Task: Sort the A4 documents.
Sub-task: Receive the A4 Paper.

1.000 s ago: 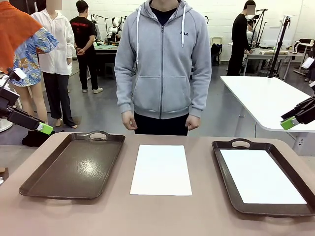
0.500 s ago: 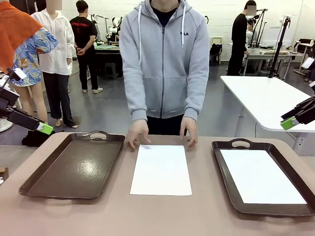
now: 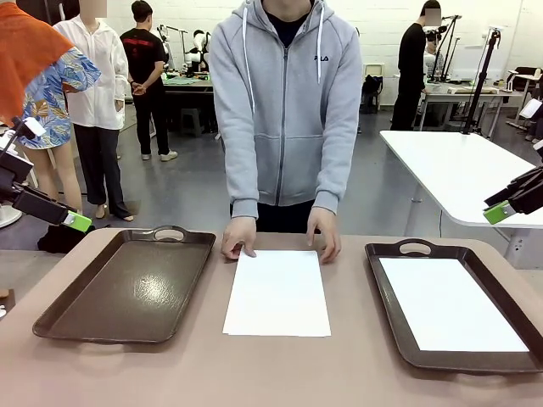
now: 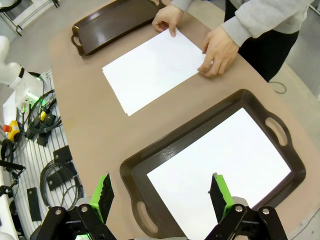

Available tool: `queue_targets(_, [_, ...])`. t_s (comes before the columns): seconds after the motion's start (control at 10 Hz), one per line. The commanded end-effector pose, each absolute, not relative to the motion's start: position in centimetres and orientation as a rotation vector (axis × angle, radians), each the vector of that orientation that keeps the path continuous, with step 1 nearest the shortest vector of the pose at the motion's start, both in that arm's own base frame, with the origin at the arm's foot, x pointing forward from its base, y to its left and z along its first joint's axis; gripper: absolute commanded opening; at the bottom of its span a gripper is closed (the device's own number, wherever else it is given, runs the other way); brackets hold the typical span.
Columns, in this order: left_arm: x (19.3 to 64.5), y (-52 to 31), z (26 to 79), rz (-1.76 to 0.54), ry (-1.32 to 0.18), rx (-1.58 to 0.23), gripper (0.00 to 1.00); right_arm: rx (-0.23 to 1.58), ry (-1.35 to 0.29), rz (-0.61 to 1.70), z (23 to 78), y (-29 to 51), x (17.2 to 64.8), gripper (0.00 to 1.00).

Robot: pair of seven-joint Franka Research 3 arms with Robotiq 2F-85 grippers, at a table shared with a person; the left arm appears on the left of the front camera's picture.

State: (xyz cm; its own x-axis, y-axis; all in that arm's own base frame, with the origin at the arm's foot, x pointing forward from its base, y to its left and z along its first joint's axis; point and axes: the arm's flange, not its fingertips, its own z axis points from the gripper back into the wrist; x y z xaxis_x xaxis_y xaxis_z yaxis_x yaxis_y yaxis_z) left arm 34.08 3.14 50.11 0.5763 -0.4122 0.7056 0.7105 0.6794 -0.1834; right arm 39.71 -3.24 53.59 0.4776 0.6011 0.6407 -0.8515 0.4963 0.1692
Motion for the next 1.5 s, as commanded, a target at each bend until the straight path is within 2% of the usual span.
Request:
queue_targets(0.0, [34.15,3.25,50.05,-0.697,-0.692,-0.501,1.0,0.515,-0.55,0.938,53.55,-3.24,39.71,1.0])
queue_targets(1.4, [34.15,3.25,50.05,-0.697,-0.692,-0.501,1.0,0.515,-0.55,0.938,53.55,-3.24,39.71,1.0])
